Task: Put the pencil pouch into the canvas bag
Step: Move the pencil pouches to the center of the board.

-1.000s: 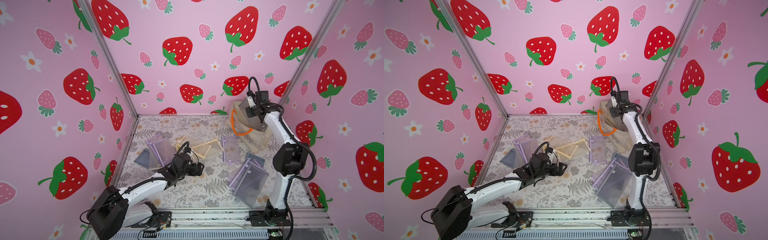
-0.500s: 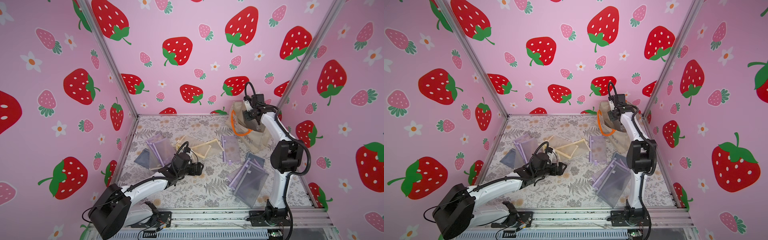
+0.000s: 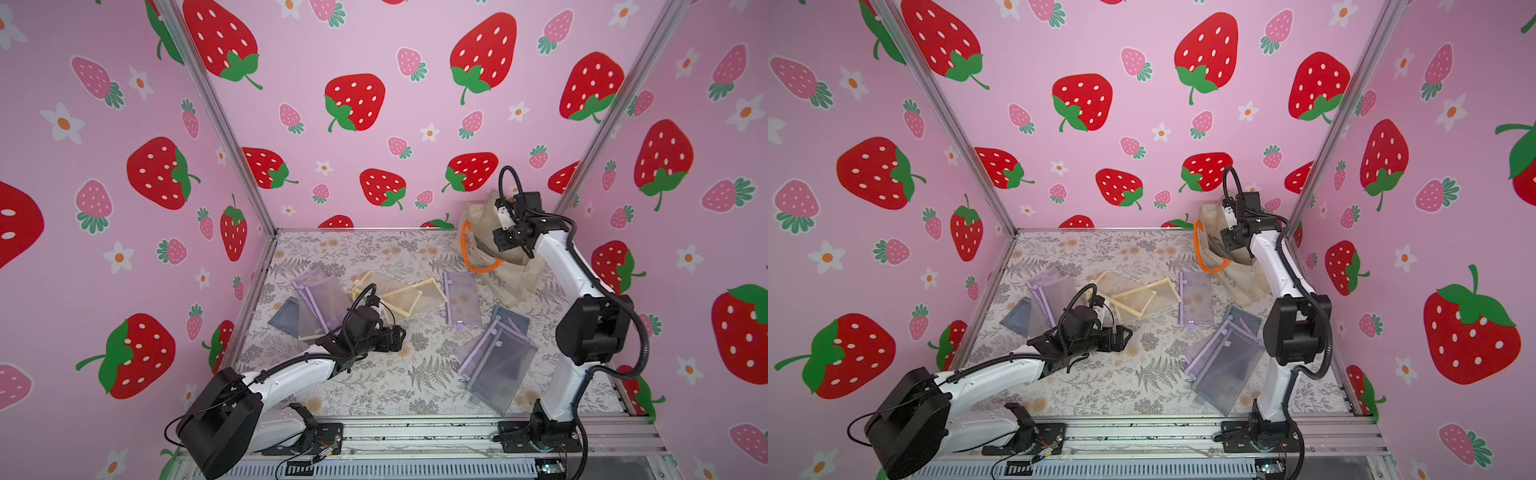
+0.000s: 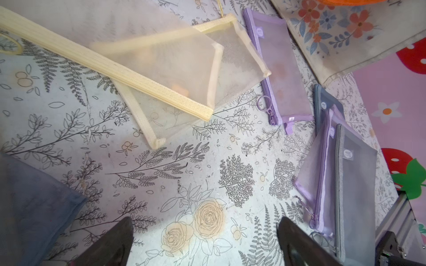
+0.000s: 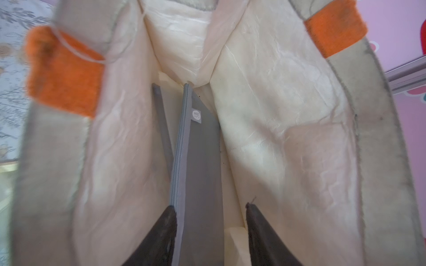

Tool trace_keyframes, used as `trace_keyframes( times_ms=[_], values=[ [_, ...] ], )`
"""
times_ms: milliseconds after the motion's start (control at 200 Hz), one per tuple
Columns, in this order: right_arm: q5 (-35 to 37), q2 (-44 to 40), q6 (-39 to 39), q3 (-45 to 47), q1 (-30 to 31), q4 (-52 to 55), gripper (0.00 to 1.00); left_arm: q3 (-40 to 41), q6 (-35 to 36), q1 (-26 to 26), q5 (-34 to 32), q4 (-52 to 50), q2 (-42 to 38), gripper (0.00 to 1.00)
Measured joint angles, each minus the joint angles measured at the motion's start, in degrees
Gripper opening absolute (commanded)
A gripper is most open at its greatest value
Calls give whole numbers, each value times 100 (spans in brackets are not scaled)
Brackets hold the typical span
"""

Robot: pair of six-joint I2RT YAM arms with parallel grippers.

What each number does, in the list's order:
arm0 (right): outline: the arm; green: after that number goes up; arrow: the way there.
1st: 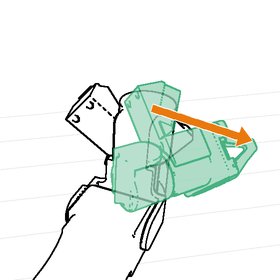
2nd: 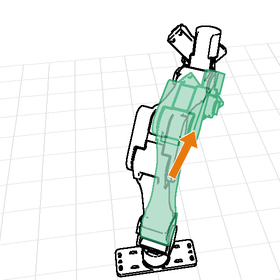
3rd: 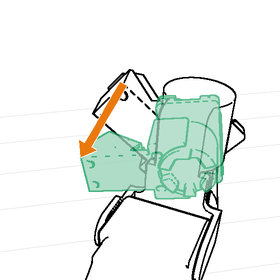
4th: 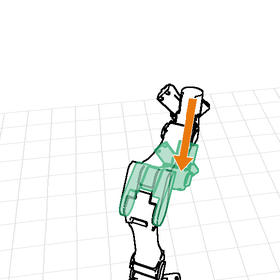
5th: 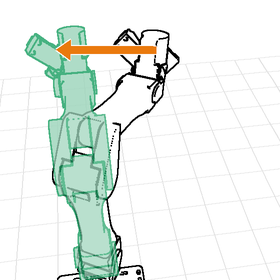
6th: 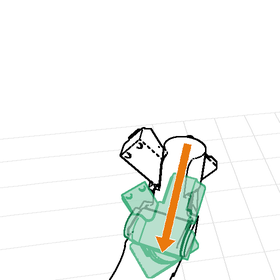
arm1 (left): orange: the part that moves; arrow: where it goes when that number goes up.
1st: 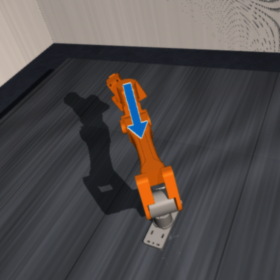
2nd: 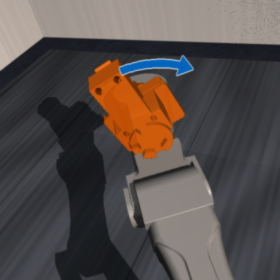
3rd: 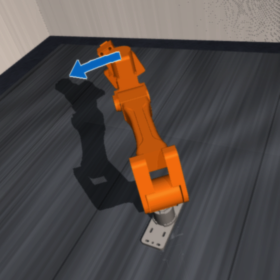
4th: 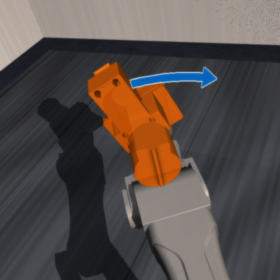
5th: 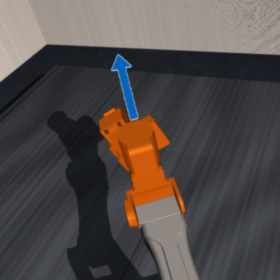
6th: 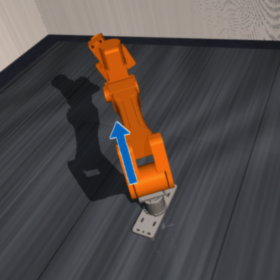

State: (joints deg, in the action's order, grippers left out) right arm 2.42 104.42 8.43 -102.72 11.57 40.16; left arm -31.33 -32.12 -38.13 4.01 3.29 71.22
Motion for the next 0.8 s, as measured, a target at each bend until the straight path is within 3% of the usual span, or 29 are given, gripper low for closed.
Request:
trace_keyframes(
  times_ms=[235, 465, 630, 800],
  values=[
    [-402, -2028, -352, 1591, 404, -149, 63, -199, 9, -214, 116, -210, 116, 99],
    [-1067, -4288, -1119, 3871, 553, -192, 71, -1541, 166, -1537, 116, -310, 1370, 99],
    [-1467, -4684, -1510, 4575, 4, -286, 72, -2983, 376, -2284, 105, -354, 2771, 100],
    [-1786, -4741, -1707, 4631, -833, -542, 73, -4433, 693, -2715, -212, -785, 4054, 91]
  ],
)
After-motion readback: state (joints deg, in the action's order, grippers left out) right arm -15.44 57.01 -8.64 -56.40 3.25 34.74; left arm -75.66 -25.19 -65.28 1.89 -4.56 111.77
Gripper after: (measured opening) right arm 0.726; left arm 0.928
